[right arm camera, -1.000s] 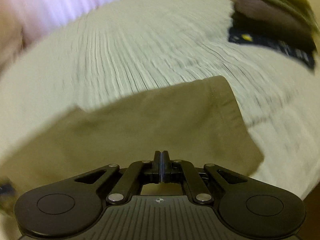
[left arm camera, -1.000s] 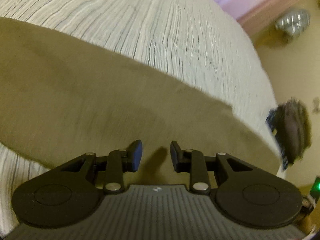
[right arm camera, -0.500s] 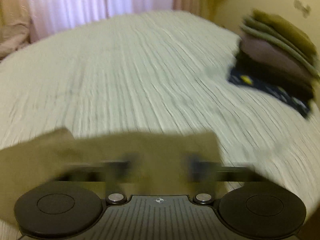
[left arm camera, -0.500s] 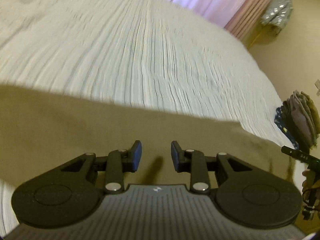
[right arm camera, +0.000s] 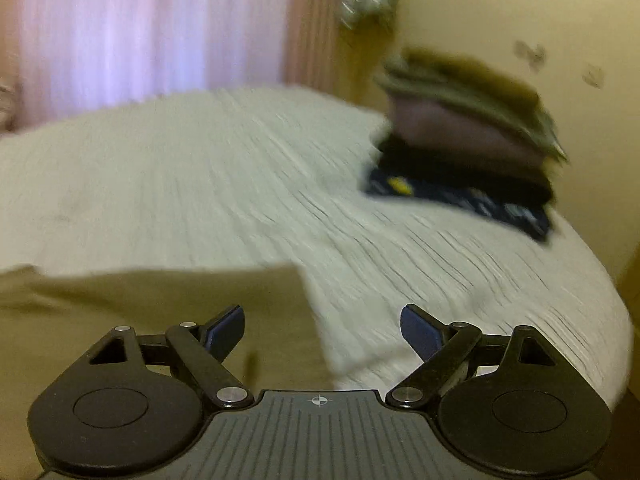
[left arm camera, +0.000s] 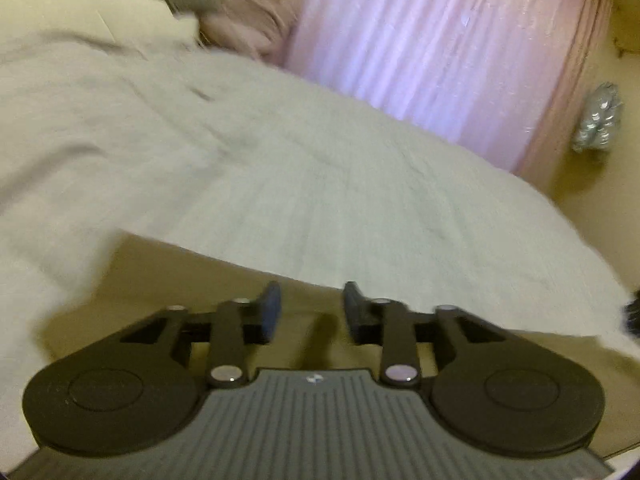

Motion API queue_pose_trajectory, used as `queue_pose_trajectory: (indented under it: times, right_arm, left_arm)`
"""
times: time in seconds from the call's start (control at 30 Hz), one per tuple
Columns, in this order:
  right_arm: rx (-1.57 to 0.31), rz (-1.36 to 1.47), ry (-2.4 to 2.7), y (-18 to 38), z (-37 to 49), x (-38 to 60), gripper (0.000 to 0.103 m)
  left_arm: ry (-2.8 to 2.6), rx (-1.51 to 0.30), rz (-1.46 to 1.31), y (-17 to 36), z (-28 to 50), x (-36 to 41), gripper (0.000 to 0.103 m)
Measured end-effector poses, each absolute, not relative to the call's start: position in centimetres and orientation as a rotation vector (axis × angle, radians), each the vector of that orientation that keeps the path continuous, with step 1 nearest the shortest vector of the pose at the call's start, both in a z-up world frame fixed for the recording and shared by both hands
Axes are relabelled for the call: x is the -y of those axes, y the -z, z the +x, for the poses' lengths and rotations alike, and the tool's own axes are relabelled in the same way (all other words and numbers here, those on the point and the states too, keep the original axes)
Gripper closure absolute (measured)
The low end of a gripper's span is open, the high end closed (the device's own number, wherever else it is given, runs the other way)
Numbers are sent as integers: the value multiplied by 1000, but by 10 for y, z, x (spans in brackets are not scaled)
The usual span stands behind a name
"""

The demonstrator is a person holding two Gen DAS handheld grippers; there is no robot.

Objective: Fold clothes
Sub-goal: 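Open the right gripper and withdraw both tools from the trousers, then move the left gripper down to the hem end of the trousers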

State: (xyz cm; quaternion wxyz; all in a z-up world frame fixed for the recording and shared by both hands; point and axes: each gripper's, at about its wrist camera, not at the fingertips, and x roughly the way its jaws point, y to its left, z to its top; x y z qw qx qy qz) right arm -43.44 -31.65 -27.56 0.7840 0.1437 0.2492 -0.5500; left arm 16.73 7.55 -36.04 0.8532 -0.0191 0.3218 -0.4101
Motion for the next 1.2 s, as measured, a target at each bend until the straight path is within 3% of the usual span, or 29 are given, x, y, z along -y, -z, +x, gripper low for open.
queue_pose_trajectory:
  times: [0.13,0.23,0.47,0.83,1.2]
  right_arm:
    - [-541,317,987,291,-408,276,14]
    - [-618,409,1074,306,-414,259,14]
    - [-501,470,1156,258,-441,188,14]
    - [-512,510,994,231,-431,91,14]
    - [-479,452,961,207,-444,50,14]
  left_arm:
    - [694,-709,28,375,171,-109,76]
    - [642,-740,22,353,154,-134,75]
    - [638,-729,121,304,81,-161,64]
    - [816,-788,254,287,-58,-152,63]
    - [898,-707,309,267,-111,-163,59]
